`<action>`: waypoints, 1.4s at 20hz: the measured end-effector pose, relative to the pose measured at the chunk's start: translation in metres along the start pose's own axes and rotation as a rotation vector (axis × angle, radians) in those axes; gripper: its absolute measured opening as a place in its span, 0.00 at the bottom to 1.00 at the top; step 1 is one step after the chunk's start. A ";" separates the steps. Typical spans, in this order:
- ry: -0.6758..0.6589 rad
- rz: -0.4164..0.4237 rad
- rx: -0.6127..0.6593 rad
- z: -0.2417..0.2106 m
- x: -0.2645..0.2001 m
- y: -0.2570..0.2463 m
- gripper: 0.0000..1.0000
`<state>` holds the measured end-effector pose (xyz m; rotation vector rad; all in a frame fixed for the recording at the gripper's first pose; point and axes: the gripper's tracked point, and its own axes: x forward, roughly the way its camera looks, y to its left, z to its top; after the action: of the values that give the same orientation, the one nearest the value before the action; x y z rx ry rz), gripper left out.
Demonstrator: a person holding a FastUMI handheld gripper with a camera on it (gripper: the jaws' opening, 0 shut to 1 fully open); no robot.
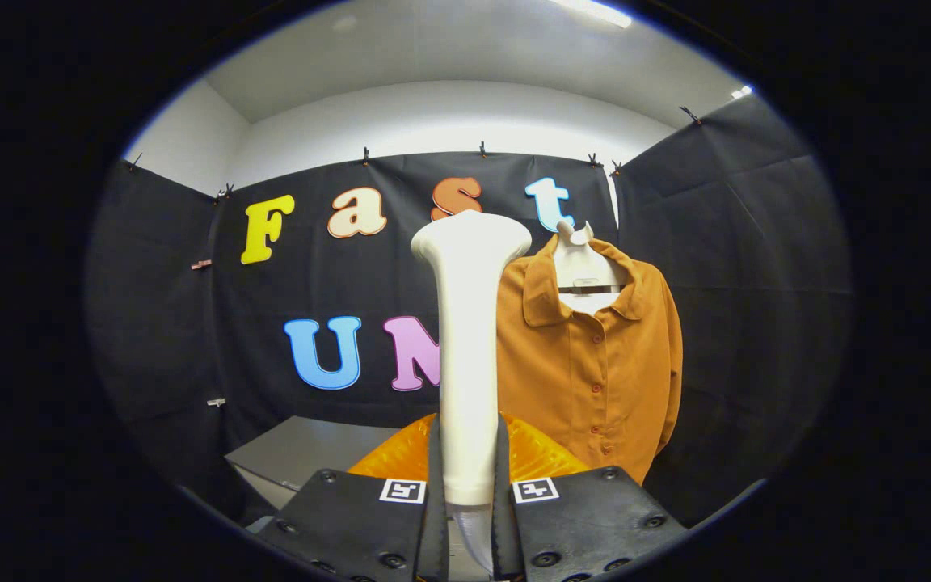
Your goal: Iron the clothes twice with a garment steamer, once on the left side and once on the right side.
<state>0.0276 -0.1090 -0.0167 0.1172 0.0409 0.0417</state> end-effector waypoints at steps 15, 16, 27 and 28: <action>0.014 0.007 -0.037 -0.017 -0.005 0.019 0.24; 0.017 0.005 -0.039 -0.018 -0.005 0.018 0.24; 0.010 0.042 -0.043 -0.016 -0.006 0.036 0.25; 0.010 0.047 -0.046 -0.017 -0.006 0.039 0.24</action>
<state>0.0196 -0.0687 -0.0285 0.0718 0.0470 0.0903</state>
